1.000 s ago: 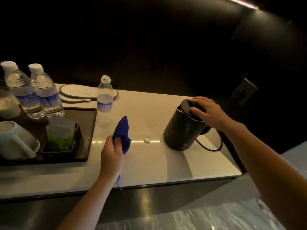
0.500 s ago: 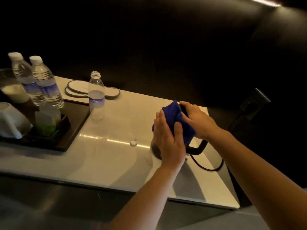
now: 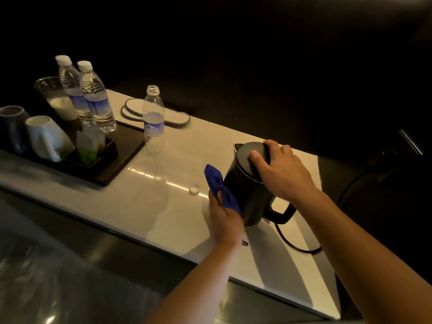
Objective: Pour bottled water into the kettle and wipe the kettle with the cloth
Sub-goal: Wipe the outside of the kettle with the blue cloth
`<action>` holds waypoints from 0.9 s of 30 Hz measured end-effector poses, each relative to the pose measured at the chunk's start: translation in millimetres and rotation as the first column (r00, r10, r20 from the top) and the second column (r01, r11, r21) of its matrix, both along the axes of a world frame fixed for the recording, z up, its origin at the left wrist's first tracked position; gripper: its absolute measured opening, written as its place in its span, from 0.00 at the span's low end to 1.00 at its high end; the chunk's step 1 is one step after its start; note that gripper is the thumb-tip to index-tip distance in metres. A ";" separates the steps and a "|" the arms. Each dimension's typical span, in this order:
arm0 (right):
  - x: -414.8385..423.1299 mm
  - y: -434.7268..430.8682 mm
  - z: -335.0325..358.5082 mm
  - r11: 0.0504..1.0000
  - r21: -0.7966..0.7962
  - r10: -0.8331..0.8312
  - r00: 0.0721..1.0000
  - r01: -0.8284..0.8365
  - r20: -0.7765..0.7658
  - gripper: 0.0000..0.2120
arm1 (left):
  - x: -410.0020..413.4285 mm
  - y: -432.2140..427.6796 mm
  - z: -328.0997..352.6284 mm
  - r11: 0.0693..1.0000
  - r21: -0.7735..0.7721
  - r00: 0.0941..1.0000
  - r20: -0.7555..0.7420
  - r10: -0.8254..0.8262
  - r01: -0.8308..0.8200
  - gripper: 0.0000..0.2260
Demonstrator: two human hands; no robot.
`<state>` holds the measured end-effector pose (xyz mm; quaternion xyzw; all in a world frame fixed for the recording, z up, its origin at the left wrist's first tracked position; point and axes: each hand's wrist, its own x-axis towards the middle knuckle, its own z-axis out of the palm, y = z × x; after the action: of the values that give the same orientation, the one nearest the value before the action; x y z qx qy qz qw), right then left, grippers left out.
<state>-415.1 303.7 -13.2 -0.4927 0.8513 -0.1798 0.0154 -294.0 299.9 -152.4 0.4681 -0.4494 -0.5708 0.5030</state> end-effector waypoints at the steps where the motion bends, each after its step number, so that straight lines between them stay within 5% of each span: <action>1: -1.8 0.1 -0.8 1.000 -0.010 0.009 1.000 -0.009 0.000 0.38 | 1.7 -6.6 4.0 0.998 0.064 0.999 -0.050 0.008 -0.005 0.12; 4: -7.6 0.5 -0.6 0.999 -0.019 0.043 0.999 -0.043 -0.008 0.37 | 12.3 -28.3 32.8 0.972 0.230 0.969 -0.246 0.011 0.048 0.13; 7: -12.9 0.8 2.8 0.996 -0.009 0.088 0.996 -0.088 0.006 0.37 | 16.4 -28.9 65.2 0.981 0.116 0.906 -0.413 -0.098 0.159 0.18; 10: -14.8 0.8 6.4 0.994 0.021 0.104 0.995 -0.104 0.011 0.37 | 3.6 -8.3 81.0 0.976 -0.078 0.925 -0.310 -0.219 0.205 0.18; 13: -12.3 2.7 7.4 0.993 0.031 0.118 0.993 -0.118 0.002 0.37 | -4.2 -1.0 74.5 0.982 -0.159 0.974 -0.186 -0.129 0.099 0.14; 21: -19.1 4.1 10.0 0.978 0.036 0.204 0.979 -0.205 0.023 0.37 | 4.5 -44.8 33.2 0.957 0.127 0.956 -0.168 -0.240 0.262 0.14; 25: -27.5 3.8 14.9 0.951 0.044 0.302 0.949 -0.307 0.084 0.32 | 18.4 -75.0 39.7 0.874 0.265 0.911 -0.050 -0.410 0.408 0.14; 27: -30.8 3.2 18.3 0.935 0.047 0.345 0.932 -0.352 0.108 0.29 | 26.0 -87.0 62.0 0.783 0.358 0.860 -0.158 -0.486 0.509 0.15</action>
<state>-445.9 306.9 5.2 -0.6256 0.7540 -0.1703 0.1051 -268.0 212.9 -90.3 0.4064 -0.4205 -0.7733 0.2448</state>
